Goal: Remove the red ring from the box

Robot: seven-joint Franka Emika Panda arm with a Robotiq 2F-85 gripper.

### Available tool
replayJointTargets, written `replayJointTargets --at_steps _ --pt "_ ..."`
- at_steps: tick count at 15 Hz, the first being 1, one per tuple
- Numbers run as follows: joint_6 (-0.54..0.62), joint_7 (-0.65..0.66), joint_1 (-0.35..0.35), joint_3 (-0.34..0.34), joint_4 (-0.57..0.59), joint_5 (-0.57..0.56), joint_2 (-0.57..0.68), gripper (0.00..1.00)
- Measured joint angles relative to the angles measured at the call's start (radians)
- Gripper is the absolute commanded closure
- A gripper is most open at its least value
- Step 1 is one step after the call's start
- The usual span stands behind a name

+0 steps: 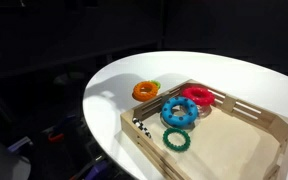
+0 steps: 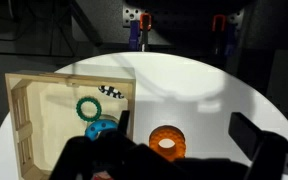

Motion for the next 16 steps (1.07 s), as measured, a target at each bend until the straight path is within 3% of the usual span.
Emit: replayJointTargets --at_steps 9,16 --pt "0.003 0.000 0.001 0.000 0.013 0.001 0.011 0.00" --pt "0.018 0.006 0.001 -0.001 0.164 0.040 0.159 0.00"
